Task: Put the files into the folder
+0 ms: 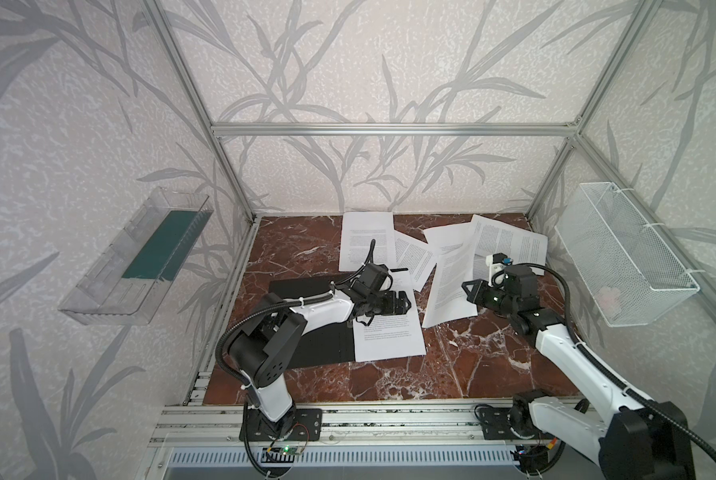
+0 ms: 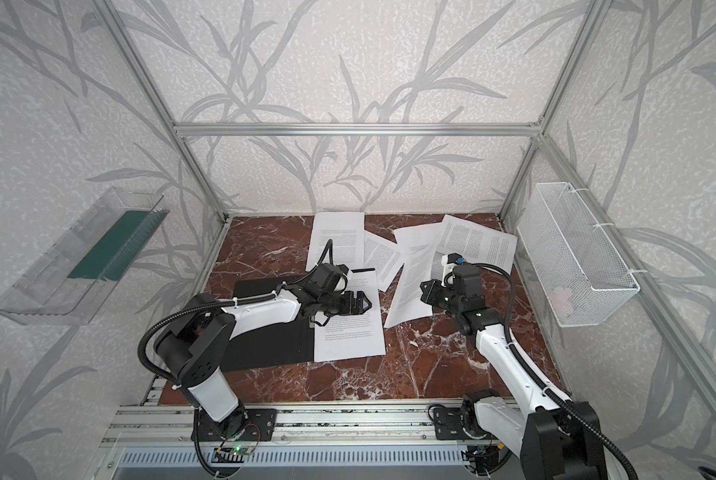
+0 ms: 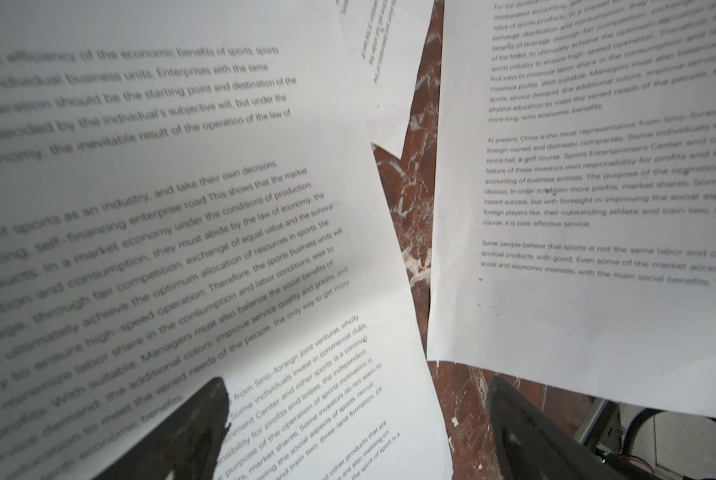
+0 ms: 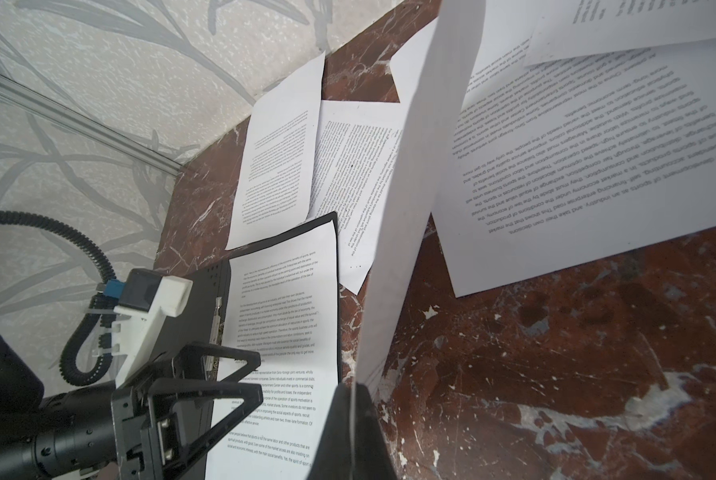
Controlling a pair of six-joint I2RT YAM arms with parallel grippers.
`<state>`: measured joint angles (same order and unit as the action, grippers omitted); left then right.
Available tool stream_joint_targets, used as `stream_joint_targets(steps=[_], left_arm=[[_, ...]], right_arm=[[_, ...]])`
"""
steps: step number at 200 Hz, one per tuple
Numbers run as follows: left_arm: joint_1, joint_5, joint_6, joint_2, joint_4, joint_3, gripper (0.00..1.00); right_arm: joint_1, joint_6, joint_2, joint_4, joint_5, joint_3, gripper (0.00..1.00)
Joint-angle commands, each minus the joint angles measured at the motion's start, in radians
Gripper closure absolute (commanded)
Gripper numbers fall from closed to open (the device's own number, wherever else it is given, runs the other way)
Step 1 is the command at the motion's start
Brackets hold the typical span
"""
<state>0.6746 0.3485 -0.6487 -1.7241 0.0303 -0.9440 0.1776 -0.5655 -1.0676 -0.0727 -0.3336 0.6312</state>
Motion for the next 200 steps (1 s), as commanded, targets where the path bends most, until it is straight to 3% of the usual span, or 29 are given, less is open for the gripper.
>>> stream_joint_targets(steps=[1, 77, 200], left_arm=[[0.017, -0.018, -0.02, 0.028, -0.025, 0.038, 0.03], [0.017, -0.078, -0.011, -0.025, -0.006, 0.013, 0.03], [-0.023, -0.078, 0.016, -0.069, 0.029, -0.04, 0.03]], right_arm=[[0.005, 0.016, -0.006, 0.005, -0.013, 0.027, 1.0], [0.007, 0.018, -0.008, 0.005, -0.016, 0.028, 1.0], [0.007, 0.016, -0.01, 0.005, -0.025, 0.03, 1.0]])
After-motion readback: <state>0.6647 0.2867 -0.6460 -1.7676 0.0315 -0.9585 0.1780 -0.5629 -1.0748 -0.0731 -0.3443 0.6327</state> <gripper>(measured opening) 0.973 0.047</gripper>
